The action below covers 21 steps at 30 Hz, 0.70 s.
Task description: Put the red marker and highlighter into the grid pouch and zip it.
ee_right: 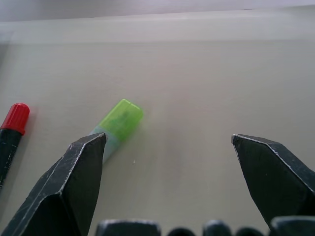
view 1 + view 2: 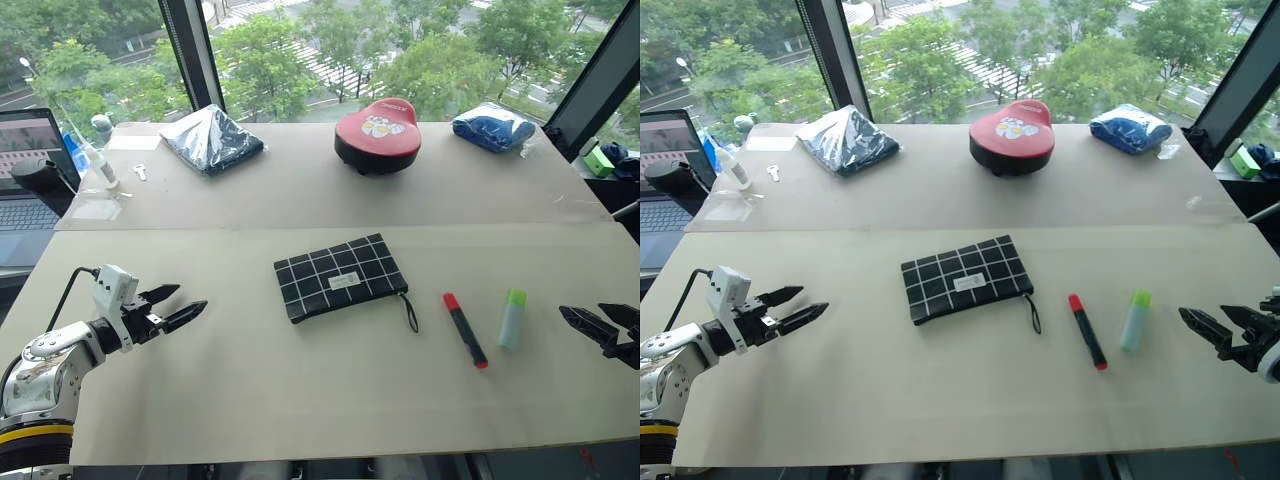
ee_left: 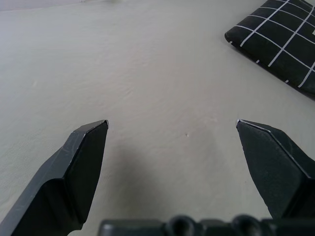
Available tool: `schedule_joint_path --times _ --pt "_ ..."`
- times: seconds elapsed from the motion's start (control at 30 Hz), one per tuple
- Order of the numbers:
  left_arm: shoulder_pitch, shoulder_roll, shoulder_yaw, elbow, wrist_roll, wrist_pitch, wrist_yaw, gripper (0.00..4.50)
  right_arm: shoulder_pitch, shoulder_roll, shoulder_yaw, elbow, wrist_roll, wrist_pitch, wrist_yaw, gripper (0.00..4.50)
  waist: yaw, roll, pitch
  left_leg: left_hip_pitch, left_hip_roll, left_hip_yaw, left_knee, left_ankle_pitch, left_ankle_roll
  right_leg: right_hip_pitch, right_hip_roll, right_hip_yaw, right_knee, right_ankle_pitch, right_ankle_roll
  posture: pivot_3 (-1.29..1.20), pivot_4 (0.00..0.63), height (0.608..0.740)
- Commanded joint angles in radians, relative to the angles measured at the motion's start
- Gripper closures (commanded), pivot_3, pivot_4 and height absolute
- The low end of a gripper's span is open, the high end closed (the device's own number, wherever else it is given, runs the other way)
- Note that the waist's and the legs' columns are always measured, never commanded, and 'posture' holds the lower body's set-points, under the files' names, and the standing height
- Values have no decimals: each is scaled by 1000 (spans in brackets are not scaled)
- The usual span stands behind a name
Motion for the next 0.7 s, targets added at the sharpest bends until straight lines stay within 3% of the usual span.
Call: schedule_joint_path --times 0.03,0.17,0.2,0.33,0.43,0.63,0.7 --pt "-30 -15 8 -14 -5 -31 13 0 -21 -22 -8 0 -11 -19 -6 9 0 0 0 0 0 0 0 0 0 0 0 0 0 0 0 0 150 740" --pt "-81 -36 -45 43 34 -123 -36 0 -44 -18 9 10 -19 -13 -18 9 3 0 0 0 -1 0 0 0 0 0 0 0 0 0 0 0 150 740" --pt "-93 -31 -69 76 79 -212 -54 0 -56 -15 6 20 -17 -8 -24 9 3 0 0 0 -1 0 0 0 0 1 0 0 0 0 0 0 150 740" --pt "-126 18 -174 161 279 -576 -88 0 -120 -13 -20 29 38 24 -25 1074 -1 0 0 0 -1 1 0 1 0 0 0 0 0 0 -1 0 150 740" --pt "-166 22 -189 198 306 -680 -89 0 -143 -20 -16 4 59 47 -25 2126 -1 0 0 -2 0 2 -1 1 0 -3 -1 1 0 1 -1 0 150 740" --pt "-254 82 -292 299 496 -972 -55 0 -240 -1 83 -165 124 119 -36 4195 -2 1 0 -5 0 2 -1 1 0 -8 -5 1 1 1 -1 0 150 740" --pt "-282 81 -318 317 512 -1033 -57 0 -282 21 155 -231 140 144 -49 4438 -4 1 0 -5 0 2 -1 1 1 -8 -6 1 1 1 -1 0 150 740"
